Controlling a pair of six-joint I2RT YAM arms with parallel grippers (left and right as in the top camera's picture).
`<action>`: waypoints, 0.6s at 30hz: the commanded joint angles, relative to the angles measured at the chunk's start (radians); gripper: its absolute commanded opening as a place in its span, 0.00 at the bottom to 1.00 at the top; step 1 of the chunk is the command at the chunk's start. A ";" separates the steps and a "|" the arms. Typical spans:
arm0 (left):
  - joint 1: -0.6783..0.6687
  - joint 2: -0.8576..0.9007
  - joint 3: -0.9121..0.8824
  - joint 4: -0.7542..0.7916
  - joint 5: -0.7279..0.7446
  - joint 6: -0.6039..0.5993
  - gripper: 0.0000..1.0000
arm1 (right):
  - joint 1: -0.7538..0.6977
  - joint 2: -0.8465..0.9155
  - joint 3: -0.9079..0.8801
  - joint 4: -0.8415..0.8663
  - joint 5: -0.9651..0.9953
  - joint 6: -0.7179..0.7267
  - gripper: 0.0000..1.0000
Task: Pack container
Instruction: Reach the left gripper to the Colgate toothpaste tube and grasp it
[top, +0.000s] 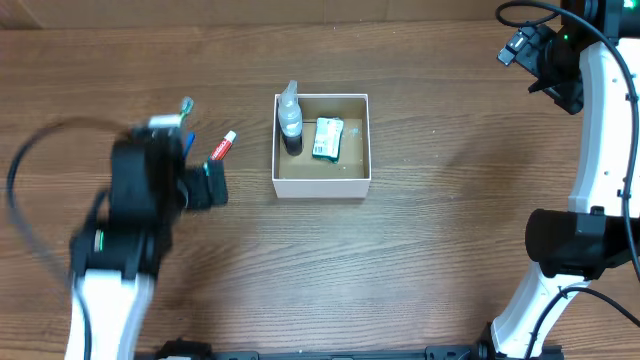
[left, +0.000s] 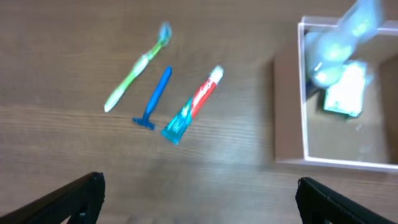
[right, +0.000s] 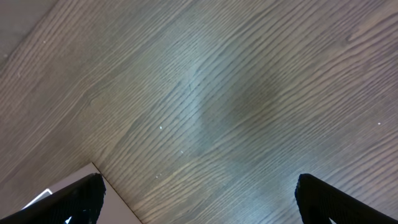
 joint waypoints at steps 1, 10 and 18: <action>-0.006 0.224 0.155 -0.076 0.009 0.036 1.00 | -0.003 -0.008 0.008 0.004 0.000 0.000 1.00; -0.006 0.544 0.191 0.037 0.075 0.116 1.00 | -0.003 -0.008 0.008 0.004 0.000 0.000 1.00; -0.006 0.653 0.191 0.219 0.072 0.336 1.00 | -0.003 -0.008 0.008 0.004 0.000 0.000 1.00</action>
